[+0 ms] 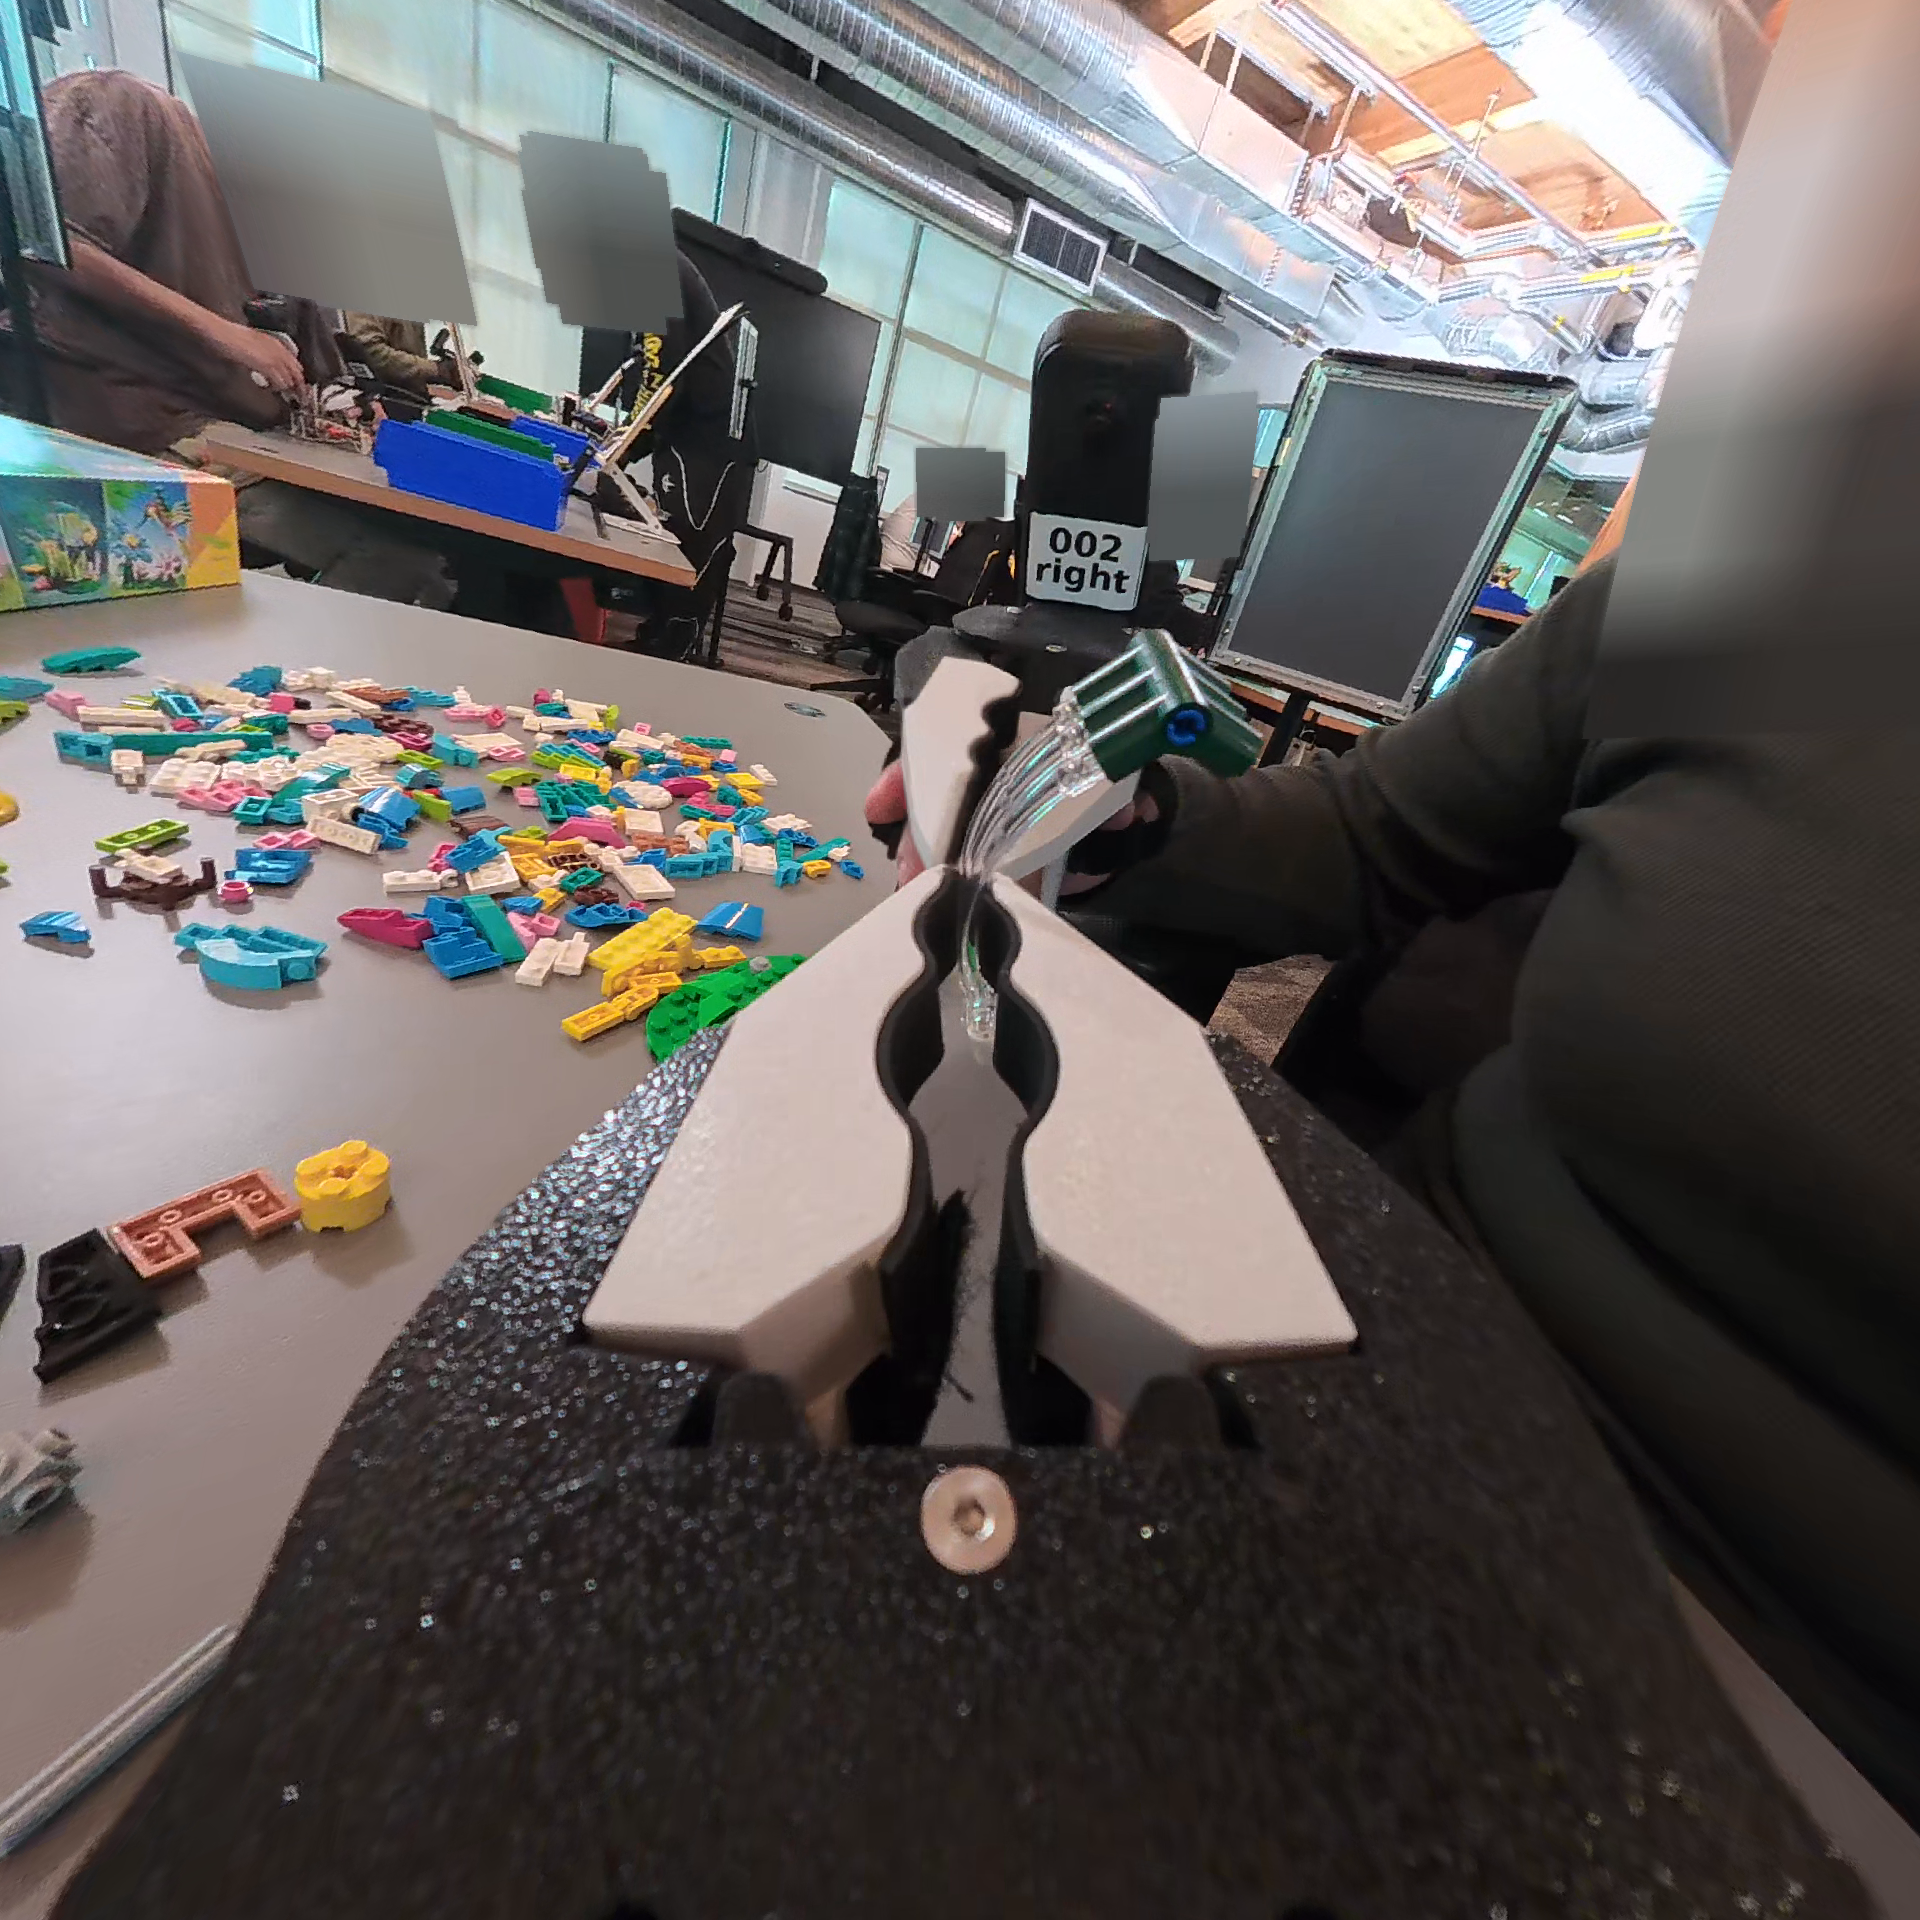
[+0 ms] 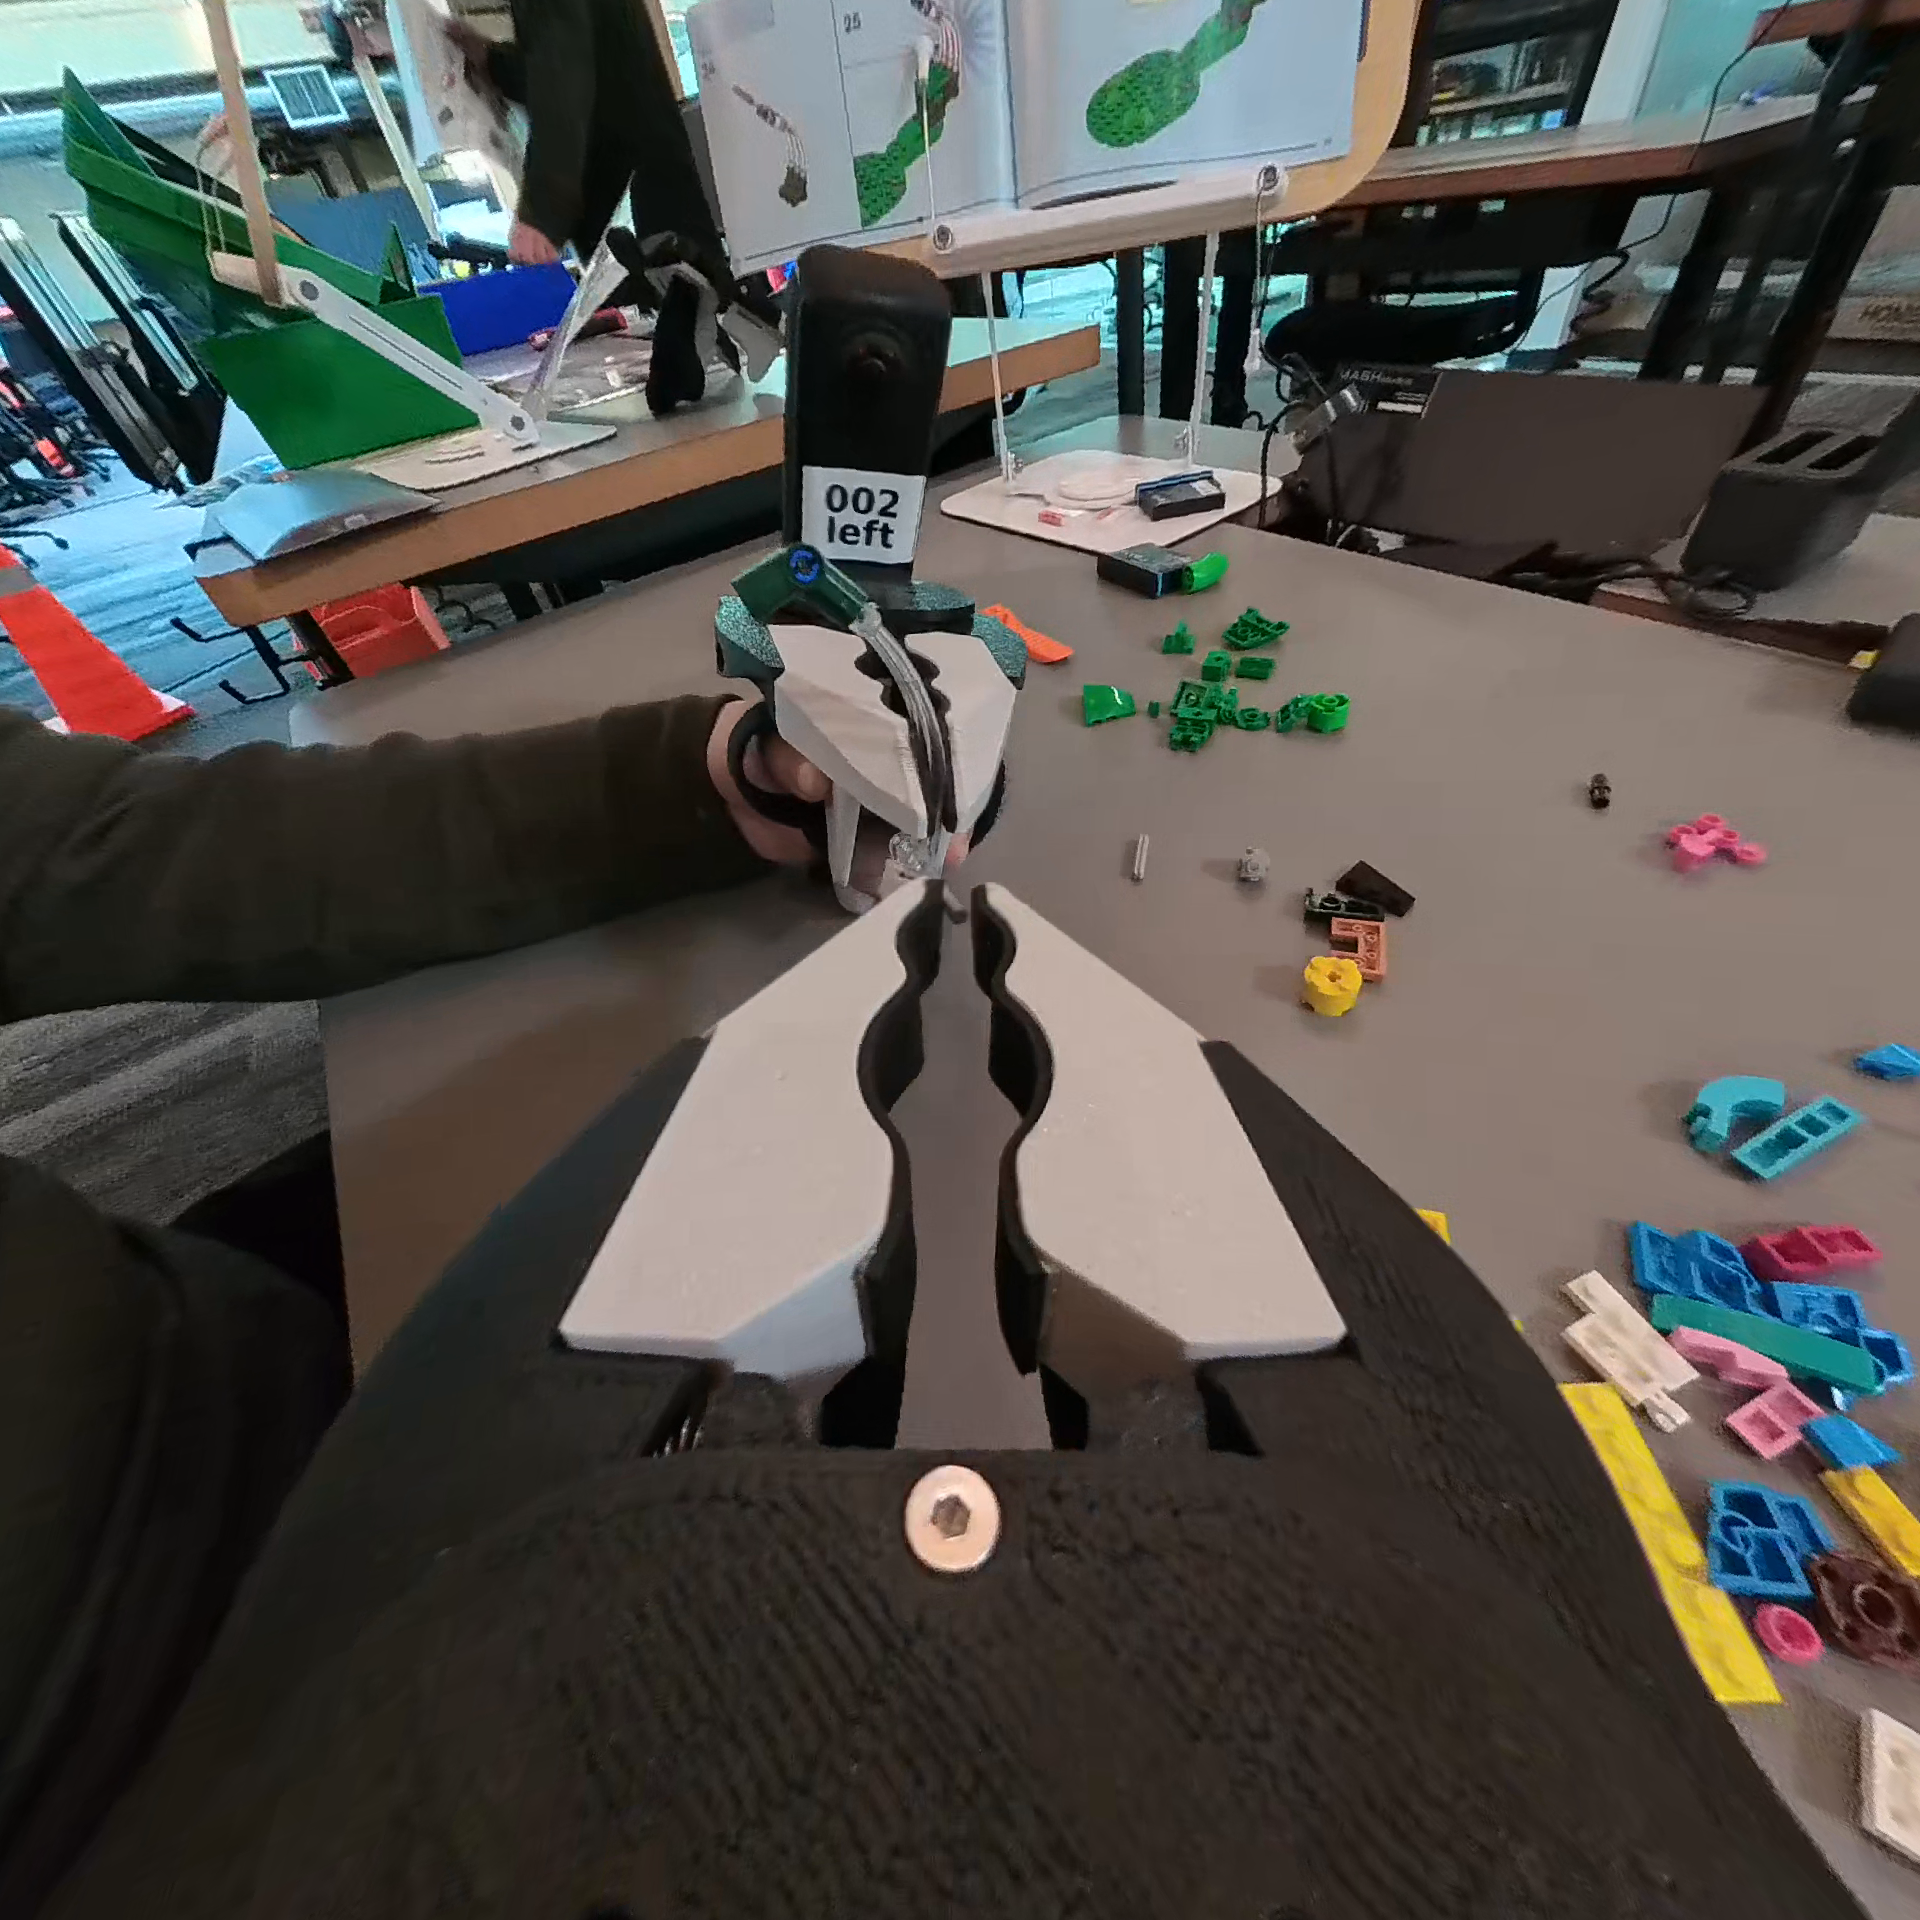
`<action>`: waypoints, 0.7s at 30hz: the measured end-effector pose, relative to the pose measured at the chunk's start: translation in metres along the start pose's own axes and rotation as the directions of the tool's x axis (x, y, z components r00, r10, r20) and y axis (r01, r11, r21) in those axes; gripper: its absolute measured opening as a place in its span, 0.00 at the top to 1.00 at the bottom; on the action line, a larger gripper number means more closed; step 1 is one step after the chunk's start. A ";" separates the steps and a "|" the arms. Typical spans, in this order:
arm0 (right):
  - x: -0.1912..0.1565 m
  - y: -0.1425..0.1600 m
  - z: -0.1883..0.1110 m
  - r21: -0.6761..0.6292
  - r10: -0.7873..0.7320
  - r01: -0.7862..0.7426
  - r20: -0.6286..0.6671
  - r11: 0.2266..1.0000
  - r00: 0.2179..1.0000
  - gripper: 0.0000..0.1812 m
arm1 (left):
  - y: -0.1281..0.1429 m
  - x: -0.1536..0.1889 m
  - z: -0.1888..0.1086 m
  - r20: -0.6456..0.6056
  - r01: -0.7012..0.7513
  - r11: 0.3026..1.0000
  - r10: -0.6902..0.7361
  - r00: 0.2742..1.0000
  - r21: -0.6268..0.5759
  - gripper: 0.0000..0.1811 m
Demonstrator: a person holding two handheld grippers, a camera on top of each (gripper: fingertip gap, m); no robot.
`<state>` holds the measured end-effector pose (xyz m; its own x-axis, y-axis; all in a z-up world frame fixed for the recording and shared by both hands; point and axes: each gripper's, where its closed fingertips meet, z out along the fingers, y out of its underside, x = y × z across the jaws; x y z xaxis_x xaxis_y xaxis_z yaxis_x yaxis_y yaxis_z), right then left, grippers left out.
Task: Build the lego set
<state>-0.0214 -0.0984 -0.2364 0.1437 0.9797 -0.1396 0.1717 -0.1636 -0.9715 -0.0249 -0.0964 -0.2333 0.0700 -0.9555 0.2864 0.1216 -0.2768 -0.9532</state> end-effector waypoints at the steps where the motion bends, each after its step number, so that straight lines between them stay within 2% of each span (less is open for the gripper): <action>1: -0.001 0.001 0.001 -0.006 -0.002 0.002 0.002 1.000 1.000 0.98 | 0.000 0.001 0.000 -0.002 0.000 1.000 0.000 1.000 -0.002 1.00; 21: -0.007 0.001 0.003 0.013 0.002 -0.002 0.024 1.000 1.000 0.99 | -0.001 0.004 -0.002 -0.019 0.004 1.000 -0.004 1.000 -0.001 1.00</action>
<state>-0.0255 -0.1047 -0.2368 0.1209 0.9819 -0.1461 0.1592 -0.1644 -0.9735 -0.0271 -0.1008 -0.2317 0.0507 -0.9562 0.2884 0.1208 -0.2808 -0.9521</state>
